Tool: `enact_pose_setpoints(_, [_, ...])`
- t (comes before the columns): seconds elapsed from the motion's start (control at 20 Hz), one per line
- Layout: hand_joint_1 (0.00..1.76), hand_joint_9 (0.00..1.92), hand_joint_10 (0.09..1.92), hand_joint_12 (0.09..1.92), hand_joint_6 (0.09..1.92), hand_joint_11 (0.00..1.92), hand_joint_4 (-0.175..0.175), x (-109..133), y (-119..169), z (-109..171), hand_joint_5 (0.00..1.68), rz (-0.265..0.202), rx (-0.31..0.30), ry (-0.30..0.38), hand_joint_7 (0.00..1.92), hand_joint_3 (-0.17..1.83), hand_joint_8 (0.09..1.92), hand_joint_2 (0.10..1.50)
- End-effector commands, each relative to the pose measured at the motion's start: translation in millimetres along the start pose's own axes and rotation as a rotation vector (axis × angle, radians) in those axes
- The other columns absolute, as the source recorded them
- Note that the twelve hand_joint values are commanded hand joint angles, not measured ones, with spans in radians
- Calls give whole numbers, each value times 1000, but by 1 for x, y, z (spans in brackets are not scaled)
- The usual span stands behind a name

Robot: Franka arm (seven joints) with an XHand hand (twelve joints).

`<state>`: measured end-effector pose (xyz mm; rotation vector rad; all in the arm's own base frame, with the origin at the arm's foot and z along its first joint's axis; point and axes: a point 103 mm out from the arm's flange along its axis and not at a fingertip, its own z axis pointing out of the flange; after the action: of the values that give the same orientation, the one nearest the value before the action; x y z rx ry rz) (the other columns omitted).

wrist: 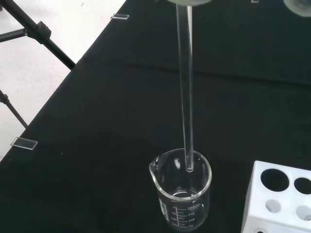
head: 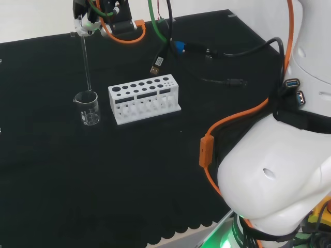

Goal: Stir in the beaker to the left of the white test tube rack with the glass rod.

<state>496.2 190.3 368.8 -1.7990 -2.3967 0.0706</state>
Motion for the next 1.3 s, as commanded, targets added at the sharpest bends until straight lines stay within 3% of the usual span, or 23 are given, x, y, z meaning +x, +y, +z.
enact_pose_setpoints(0.05, [1308,1782,379,646,670,1574,-175,0,5,5,1040,8,11,-3,1261,-127,814,1102])
enact_pose_setpoints(0.5, [1308,1782,379,645,668,1574,-175,3,8,8,1042,6,11,-1,1264,-126,808,1099])
enact_pose_setpoints(1.3, [1308,1779,378,644,666,1576,-175,9,28,33,1043,-5,66,11,1268,-123,800,1097])
